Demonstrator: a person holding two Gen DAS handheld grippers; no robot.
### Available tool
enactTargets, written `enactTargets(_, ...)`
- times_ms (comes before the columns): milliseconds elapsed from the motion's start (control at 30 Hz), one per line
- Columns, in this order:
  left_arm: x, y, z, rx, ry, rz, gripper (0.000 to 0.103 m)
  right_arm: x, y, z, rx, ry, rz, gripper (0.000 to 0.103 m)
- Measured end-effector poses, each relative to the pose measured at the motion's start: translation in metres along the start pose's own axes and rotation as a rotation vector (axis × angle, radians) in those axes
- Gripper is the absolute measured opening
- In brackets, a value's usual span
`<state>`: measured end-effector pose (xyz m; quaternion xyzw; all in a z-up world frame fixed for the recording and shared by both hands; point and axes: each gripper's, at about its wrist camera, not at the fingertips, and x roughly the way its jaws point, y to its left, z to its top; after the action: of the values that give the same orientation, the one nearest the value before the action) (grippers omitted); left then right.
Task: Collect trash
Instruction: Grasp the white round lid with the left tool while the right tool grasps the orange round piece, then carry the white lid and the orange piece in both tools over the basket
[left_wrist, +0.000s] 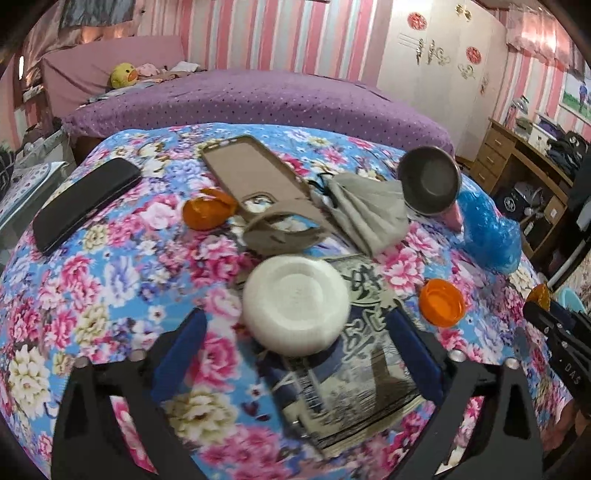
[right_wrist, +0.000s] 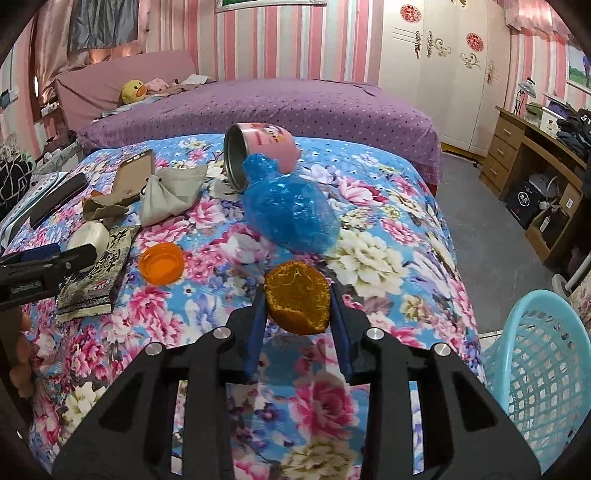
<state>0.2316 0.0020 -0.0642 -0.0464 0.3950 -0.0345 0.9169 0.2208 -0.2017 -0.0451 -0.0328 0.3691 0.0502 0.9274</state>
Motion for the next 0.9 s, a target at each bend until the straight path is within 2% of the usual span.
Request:
enactTargets(33,0.003,-0.003,0.000,0.012,0.011,0.004,0.071,-0.001,-0.001,0.000,0.000,-0.001,0.002,0.033)
enactTargets(133,0.008,-0.006,0.000,0.024,0.028,0.024,0.061,-0.002,-0.002,-0.001,0.002,-0.003,0.007,0.033)
enactTargets(367,0.000,0.003,-0.003,-0.007,0.001,-0.012,0.060,-0.006,0.001,-0.006,-0.020,-0.004,0.000,0.033)
enactTargets(633,-0.042,-0.002,-0.015,0.049,-0.090,0.009,0.060,-0.012,-0.001,-0.008,-0.017,-0.018,-0.012,0.033)
enactTargets(900,-0.064,-0.006,-0.023,0.020,-0.136,0.000,0.060,-0.026,0.000,-0.011,-0.034,-0.045,-0.008,0.033)
